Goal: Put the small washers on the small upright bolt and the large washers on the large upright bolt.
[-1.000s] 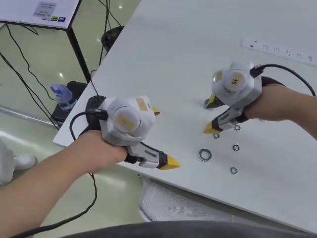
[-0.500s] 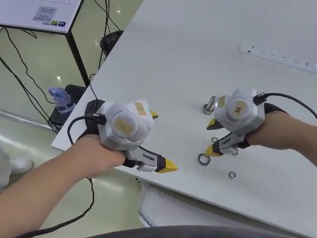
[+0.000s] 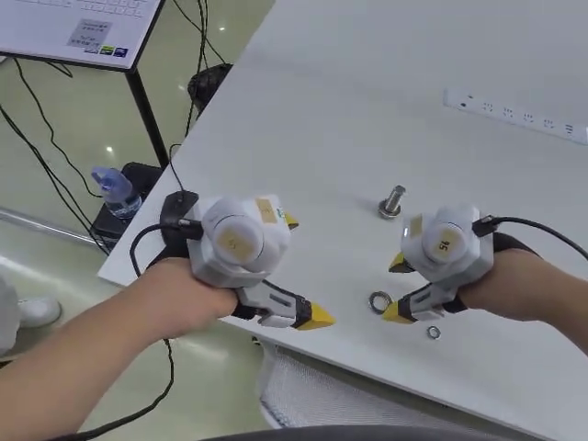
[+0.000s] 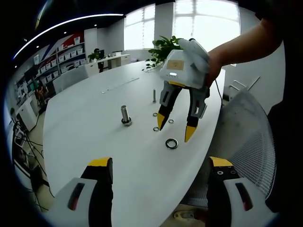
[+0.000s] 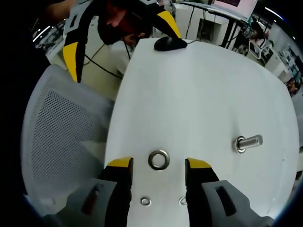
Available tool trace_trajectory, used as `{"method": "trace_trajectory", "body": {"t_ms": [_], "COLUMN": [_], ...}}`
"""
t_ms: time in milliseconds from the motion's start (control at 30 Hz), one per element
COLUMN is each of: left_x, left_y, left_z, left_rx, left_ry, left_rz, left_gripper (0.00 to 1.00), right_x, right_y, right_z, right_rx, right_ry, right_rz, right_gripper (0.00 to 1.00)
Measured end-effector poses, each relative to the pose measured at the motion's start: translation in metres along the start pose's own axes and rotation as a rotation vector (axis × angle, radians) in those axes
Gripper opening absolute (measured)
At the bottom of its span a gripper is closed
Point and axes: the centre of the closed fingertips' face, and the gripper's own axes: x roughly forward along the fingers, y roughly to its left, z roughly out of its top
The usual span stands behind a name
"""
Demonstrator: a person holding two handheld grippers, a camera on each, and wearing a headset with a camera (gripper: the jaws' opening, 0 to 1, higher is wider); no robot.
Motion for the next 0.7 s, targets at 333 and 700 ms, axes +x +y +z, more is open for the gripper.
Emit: {"method": "trace_trajectory", "body": {"t_ms": [333,700], "left_x": [0.0,0.0], "left_y": [0.0,-0.001], "left_z": [0.003,0.002], "left_rx": [-0.002,0.01], "left_ry": [-0.009,-0.001], "left_rz": [0.002,-0.003], "left_gripper": [0.8,0.78], "right_x": [0.019,0.026], "right_y": [0.001,-0.001], "right_z": [-0.015,-0.017], "right_rx": [0.002,0.016], "right_ry": [0.036,0.059], "right_rz": [-0.009,-0.027], "right_gripper": [0.45,0.44]}}
